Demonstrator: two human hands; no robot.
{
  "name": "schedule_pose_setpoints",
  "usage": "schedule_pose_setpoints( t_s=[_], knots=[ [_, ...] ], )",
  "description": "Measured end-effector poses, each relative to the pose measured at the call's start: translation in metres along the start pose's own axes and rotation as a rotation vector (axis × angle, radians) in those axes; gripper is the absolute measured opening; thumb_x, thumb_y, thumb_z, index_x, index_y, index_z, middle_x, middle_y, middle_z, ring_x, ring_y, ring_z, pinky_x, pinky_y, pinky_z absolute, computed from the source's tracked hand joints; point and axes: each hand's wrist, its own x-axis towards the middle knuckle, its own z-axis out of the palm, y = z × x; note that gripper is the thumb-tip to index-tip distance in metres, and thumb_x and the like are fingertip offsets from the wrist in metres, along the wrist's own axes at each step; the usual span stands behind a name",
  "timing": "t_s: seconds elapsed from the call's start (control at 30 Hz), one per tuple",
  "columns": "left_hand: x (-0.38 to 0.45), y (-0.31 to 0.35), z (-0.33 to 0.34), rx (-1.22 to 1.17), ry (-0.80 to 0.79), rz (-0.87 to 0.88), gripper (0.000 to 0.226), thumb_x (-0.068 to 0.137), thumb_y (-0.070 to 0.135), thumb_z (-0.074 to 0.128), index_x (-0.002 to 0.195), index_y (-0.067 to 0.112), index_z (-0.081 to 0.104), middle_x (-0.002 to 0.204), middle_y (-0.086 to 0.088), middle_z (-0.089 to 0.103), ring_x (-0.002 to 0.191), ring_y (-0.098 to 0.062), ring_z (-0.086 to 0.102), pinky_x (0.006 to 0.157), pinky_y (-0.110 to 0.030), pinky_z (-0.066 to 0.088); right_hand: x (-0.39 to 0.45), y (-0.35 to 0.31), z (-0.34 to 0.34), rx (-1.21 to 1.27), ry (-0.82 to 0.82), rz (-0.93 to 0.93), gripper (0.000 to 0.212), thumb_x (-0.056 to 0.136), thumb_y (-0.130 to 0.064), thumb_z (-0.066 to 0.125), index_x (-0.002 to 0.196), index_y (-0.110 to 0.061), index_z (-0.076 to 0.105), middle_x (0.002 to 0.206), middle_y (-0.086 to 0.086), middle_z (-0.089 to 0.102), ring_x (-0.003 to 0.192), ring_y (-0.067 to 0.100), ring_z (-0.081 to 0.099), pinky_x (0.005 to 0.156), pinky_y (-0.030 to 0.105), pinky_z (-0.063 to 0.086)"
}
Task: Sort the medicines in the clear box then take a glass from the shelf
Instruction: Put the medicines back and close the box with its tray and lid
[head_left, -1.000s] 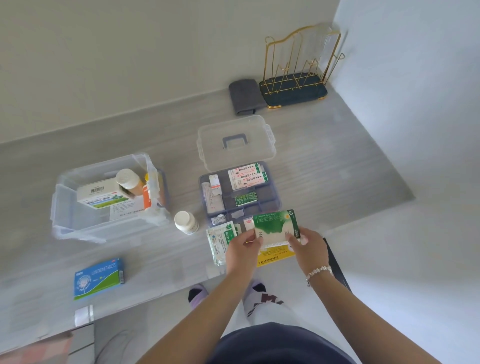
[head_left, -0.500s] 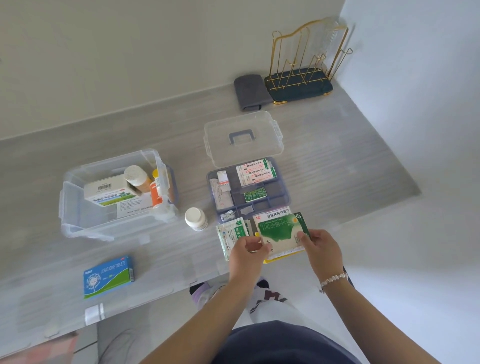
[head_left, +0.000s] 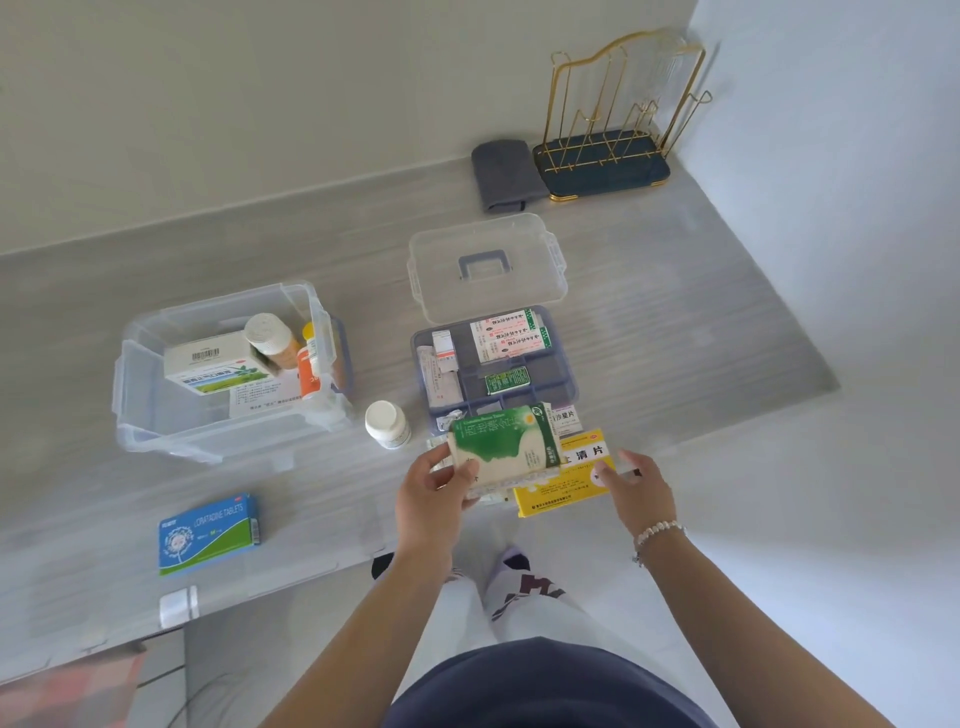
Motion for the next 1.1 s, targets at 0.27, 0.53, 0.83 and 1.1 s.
schedule_pose_setpoints(
  t_s=[0.27, 0.53, 0.83, 1.1],
  knots=[
    [-0.001, 0.001, -0.010, -0.034, 0.043, -0.002, 0.027, 0.085, 0.009, 0.065, 0.108, 0.019, 0.058, 0.087, 0.003, 0.072, 0.086, -0.013, 0.068, 0.070, -0.024, 0.054, 0.010, 0.010, -0.003, 0.316, -0.175, 0.176, 0.033, 0.082, -0.018, 0.066, 0.113, -0.008, 0.056, 0.077, 0.011, 0.066, 0.060, 0.014, 0.059, 0.063, 0.026, 0.056],
    [-0.003, 0.029, -0.015, -0.119, 0.008, 0.075, 0.028, 0.085, 0.008, 0.064, 0.111, 0.018, 0.059, 0.097, -0.003, 0.072, 0.091, -0.017, 0.069, 0.073, -0.026, 0.056, -0.011, -0.029, -0.021, 0.464, -0.198, 0.054, 0.010, 0.086, -0.014, 0.060, 0.078, -0.015, 0.065, 0.072, 0.007, 0.067, 0.064, 0.014, 0.061, 0.064, 0.022, 0.054],
    [0.006, 0.099, -0.083, -0.148, 0.069, 0.262, 0.038, 0.082, 0.011, 0.068, 0.119, 0.014, 0.060, 0.094, -0.003, 0.074, 0.090, -0.019, 0.070, 0.075, -0.028, 0.055, -0.051, -0.125, -0.009, 0.605, -0.192, -0.195, 0.005, 0.082, -0.019, 0.066, 0.085, -0.015, 0.067, 0.065, 0.003, 0.073, 0.060, 0.012, 0.068, 0.053, 0.018, 0.053],
    [0.036, 0.131, -0.189, -0.073, 0.166, 0.284, 0.048, 0.078, 0.017, 0.072, 0.123, 0.012, 0.057, 0.090, -0.001, 0.075, 0.081, -0.016, 0.072, 0.076, -0.029, 0.057, -0.086, -0.192, 0.068, 0.634, -0.238, -0.288, 0.003, 0.084, -0.017, 0.063, 0.082, -0.018, 0.066, 0.070, 0.001, 0.073, 0.060, 0.011, 0.067, 0.055, 0.020, 0.056]
  ],
)
